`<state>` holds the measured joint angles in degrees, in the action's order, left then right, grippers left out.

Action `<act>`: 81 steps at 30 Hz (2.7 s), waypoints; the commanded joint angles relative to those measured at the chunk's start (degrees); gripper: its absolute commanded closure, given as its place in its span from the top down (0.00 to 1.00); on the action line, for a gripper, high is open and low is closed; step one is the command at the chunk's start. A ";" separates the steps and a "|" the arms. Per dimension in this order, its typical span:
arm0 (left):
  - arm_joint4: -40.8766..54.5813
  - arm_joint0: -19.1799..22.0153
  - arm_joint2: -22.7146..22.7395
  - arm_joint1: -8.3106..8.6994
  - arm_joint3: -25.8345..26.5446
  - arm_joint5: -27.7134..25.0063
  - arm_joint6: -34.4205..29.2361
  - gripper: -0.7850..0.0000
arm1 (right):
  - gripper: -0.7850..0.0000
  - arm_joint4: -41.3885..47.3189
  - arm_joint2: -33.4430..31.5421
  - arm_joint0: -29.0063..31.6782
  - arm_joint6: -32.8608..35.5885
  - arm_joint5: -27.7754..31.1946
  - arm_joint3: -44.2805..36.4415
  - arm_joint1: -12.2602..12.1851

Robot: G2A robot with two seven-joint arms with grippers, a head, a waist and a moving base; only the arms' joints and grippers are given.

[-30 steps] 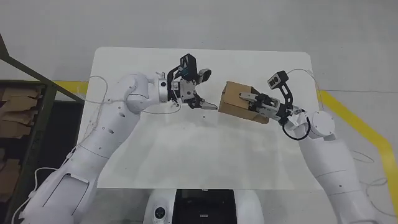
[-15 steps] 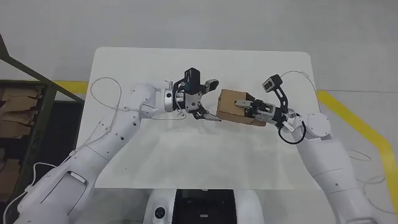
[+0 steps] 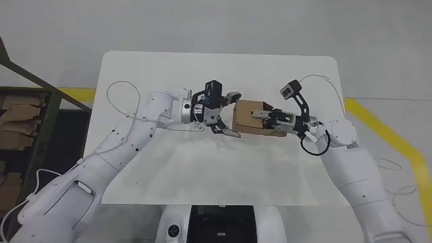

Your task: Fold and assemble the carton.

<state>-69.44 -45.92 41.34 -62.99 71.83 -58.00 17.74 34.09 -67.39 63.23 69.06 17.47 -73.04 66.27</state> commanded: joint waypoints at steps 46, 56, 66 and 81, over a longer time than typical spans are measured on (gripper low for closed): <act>14.15 2.65 -4.41 -0.62 -3.78 0.00 -9.06 0.47 | 0.40 0.38 0.83 -0.51 -2.09 -1.16 -0.71 0.09; 12.69 1.63 -1.95 0.26 -4.79 0.00 -7.17 0.55 | 0.33 -1.12 -3.24 -0.01 -0.98 -1.86 -0.94 -1.06; 9.08 -0.90 2.57 1.14 -3.73 1.83 -3.96 0.61 | 0.33 -2.51 -8.43 5.08 0.18 -4.78 -9.59 -2.75; 9.18 -2.45 4.40 0.78 -1.45 0.00 -4.62 0.67 | 0.29 -8.67 -4.56 5.37 -3.02 -8.42 -11.99 -2.85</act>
<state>-60.22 -48.15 45.63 -62.22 70.07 -57.81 13.21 25.92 -72.13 69.04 66.64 9.20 -85.42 63.40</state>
